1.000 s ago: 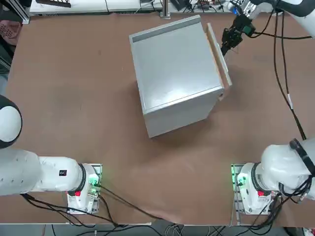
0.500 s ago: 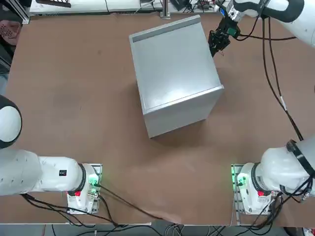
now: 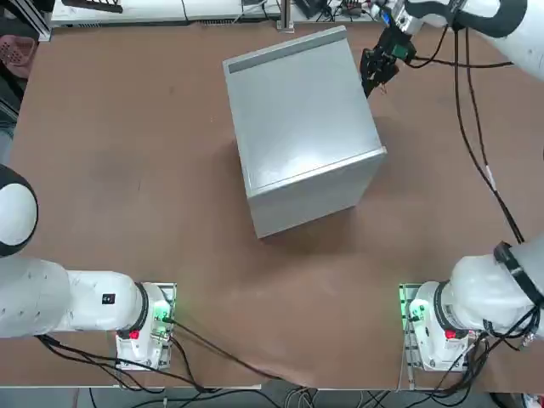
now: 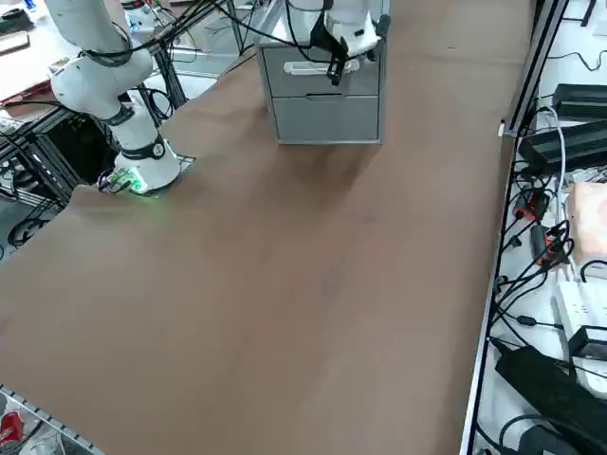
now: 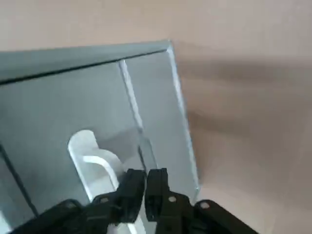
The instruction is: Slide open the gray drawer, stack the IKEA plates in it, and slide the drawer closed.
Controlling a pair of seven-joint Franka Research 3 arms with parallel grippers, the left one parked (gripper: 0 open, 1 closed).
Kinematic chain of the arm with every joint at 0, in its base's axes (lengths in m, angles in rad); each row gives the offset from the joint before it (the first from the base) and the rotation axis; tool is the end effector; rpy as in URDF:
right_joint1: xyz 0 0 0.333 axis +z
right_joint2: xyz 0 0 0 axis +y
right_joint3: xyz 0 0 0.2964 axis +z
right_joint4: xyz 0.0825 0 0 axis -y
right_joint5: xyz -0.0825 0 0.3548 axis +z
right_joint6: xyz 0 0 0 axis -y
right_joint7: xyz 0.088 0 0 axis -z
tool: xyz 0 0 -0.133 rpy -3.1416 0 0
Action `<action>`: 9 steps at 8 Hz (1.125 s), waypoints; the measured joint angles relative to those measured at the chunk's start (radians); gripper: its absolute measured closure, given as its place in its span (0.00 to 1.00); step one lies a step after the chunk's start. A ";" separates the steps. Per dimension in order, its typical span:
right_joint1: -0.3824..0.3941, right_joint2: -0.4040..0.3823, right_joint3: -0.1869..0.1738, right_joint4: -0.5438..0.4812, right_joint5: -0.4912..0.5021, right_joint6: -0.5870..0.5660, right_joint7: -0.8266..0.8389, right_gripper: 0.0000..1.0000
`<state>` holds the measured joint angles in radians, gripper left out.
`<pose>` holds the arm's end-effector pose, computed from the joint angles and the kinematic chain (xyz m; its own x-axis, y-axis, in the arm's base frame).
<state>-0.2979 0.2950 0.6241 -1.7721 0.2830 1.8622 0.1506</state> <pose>0.5430 0.1919 0.3865 0.9665 0.1091 -0.2325 0.0126 -0.9244 -0.3812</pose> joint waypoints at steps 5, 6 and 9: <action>-0.072 -0.044 -0.024 0.215 -0.303 -0.146 0.013 0.45; -0.084 -0.062 -0.024 0.233 -0.358 -0.161 0.013 0.25; -0.087 -0.099 -0.036 0.296 -0.406 -0.245 0.011 0.00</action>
<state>-0.3852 0.1961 0.5878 -1.4758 -0.1228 1.6168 0.1617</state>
